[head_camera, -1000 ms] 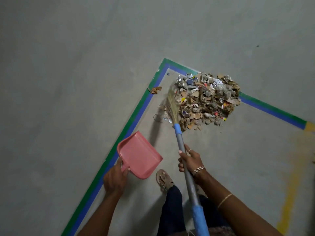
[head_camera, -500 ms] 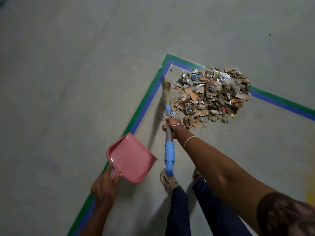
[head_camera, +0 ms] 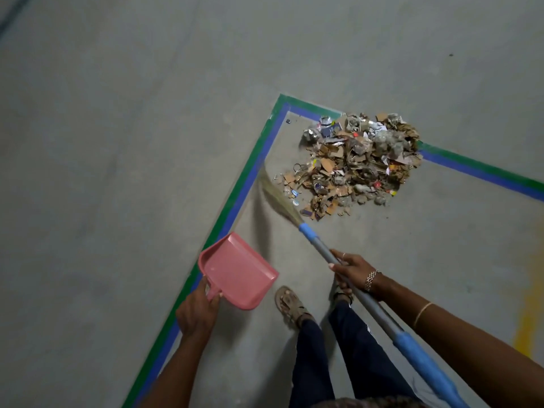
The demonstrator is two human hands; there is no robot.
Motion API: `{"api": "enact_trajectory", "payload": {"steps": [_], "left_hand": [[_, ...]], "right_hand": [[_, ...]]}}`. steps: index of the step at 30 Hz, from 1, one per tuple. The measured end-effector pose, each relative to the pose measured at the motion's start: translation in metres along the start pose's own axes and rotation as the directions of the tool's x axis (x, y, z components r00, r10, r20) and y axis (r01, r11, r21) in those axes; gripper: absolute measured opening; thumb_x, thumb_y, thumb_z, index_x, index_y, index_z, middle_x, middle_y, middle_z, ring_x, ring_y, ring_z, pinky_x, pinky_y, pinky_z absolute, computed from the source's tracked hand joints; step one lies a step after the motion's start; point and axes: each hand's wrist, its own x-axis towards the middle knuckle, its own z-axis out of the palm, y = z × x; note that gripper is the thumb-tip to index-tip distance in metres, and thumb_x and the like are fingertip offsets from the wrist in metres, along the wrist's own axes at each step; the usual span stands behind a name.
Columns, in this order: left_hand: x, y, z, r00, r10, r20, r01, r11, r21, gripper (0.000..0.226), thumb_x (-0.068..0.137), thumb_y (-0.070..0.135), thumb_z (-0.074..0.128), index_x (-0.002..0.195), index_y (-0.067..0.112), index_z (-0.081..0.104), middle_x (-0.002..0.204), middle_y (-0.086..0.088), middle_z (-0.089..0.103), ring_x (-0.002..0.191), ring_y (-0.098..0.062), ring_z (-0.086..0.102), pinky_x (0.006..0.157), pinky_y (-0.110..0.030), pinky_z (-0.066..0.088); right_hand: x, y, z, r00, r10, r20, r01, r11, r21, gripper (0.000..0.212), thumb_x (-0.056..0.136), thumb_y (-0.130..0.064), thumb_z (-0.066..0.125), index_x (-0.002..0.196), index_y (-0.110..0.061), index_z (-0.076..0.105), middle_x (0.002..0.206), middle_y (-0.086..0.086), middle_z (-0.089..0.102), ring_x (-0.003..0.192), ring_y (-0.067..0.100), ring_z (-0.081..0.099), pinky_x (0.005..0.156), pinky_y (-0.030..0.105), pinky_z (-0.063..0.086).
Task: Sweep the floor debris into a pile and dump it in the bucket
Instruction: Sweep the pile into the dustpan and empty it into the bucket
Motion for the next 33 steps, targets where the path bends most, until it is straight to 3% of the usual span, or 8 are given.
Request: {"api": "enact_trajectory", "payload": {"steps": [4, 9, 12, 18, 22, 27, 31, 33], "left_hand": [[0.011, 0.006, -0.001, 0.997, 0.073, -0.017, -0.072, 0.994, 0.077, 0.087, 0.077, 0.079, 0.022, 0.136, 0.027, 0.06, 0.103, -0.015, 0.073, 0.094, -0.039, 0.069, 0.081, -0.042, 0.053], [0.013, 0.031, -0.007, 0.991, 0.125, -0.038, -0.119, 0.985, 0.124, 0.053, 0.091, 0.058, 0.06, 0.133, 0.025, 0.063, 0.1, -0.017, 0.073, 0.092, -0.039, 0.069, 0.08, -0.043, 0.052], [0.014, 0.044, -0.013, 0.986, 0.165, -0.033, -0.159, 0.977, 0.139, 0.051, 0.091, 0.054, 0.063, 0.133, 0.025, 0.063, 0.1, -0.017, 0.073, 0.092, -0.04, 0.069, 0.079, -0.043, 0.052], [0.019, 0.072, -0.02, 0.963, 0.27, -0.009, -0.263, 0.947, 0.186, 0.054, 0.09, 0.056, 0.061, 0.132, 0.023, 0.063, 0.097, -0.016, 0.073, 0.088, -0.039, 0.069, 0.075, -0.042, 0.053], [0.022, 0.102, -0.024, 0.963, 0.266, 0.033, -0.267, 0.938, 0.221, 0.057, 0.088, 0.054, 0.067, 0.135, 0.024, 0.059, 0.104, -0.013, 0.073, 0.096, -0.035, 0.069, 0.077, -0.038, 0.051], [0.025, 0.132, -0.019, 0.965, 0.261, 0.016, -0.257, 0.935, 0.246, 0.053, 0.089, 0.053, 0.066, 0.132, 0.021, 0.06, 0.103, -0.014, 0.072, 0.096, -0.035, 0.069, 0.076, -0.037, 0.052], [0.042, 0.149, 0.013, 0.959, 0.284, 0.011, -0.28, 0.934, 0.223, 0.053, 0.086, 0.052, 0.067, 0.121, 0.012, 0.066, 0.088, -0.019, 0.071, 0.08, -0.039, 0.07, 0.067, -0.041, 0.053], [0.056, 0.16, 0.038, 0.967, 0.254, 0.014, -0.25, 0.939, 0.238, 0.052, 0.083, 0.048, 0.074, 0.12, 0.011, 0.067, 0.085, -0.02, 0.071, 0.077, -0.041, 0.069, 0.065, -0.043, 0.052]], "right_hand": [[0.016, 0.008, 0.015, 0.994, 0.093, 0.053, -0.084, 0.984, -0.16, 0.059, 0.098, -0.013, 0.057, 0.152, -0.017, 0.033, 0.076, 0.013, 0.055, 0.051, 0.016, 0.053, 0.043, 0.025, 0.047], [0.052, 0.014, 0.006, 0.993, 0.102, -0.064, -0.112, 0.978, -0.176, 0.049, 0.098, -0.011, 0.054, 0.145, -0.007, 0.041, 0.071, 0.013, 0.053, 0.049, 0.02, 0.052, 0.047, 0.03, 0.049], [0.05, 0.012, -0.018, 0.989, 0.047, -0.138, -0.073, 0.98, -0.186, 0.035, 0.097, -0.01, 0.054, 0.131, -0.003, 0.048, 0.072, 0.013, 0.052, 0.048, 0.021, 0.052, 0.048, 0.034, 0.052], [-0.005, 0.016, -0.084, 0.986, -0.031, -0.166, -0.003, 0.98, -0.201, 0.057, 0.095, -0.016, 0.061, 0.146, -0.028, 0.04, 0.077, 0.013, 0.06, 0.056, 0.023, 0.055, 0.05, 0.032, 0.051], [-0.055, 0.014, -0.11, 0.98, -0.107, -0.166, 0.085, 0.987, -0.134, 0.046, 0.096, -0.016, 0.061, 0.136, -0.034, 0.046, 0.071, 0.012, 0.057, 0.054, 0.025, 0.056, 0.049, 0.033, 0.05], [-0.046, 0.017, -0.139, 0.958, 0.048, -0.282, -0.089, 0.987, -0.135, 0.027, 0.091, -0.008, 0.052, 0.107, 0.014, 0.052, 0.072, 0.023, 0.059, 0.056, 0.037, 0.064, 0.055, 0.044, 0.055], [0.005, 0.022, -0.176, 0.904, 0.028, -0.427, -0.182, 0.929, -0.323, 0.028, 0.09, -0.028, 0.062, 0.09, -0.001, 0.054, 0.074, 0.018, 0.063, 0.049, 0.028, 0.058, 0.046, 0.035, 0.05], [0.037, 0.027, -0.2, 0.879, -0.03, -0.476, -0.213, 0.869, -0.446, 0.041, 0.093, -0.048, 0.058, 0.084, -0.009, 0.053, 0.08, 0.017, 0.065, 0.064, 0.034, 0.065, 0.056, 0.039, 0.054]]}}
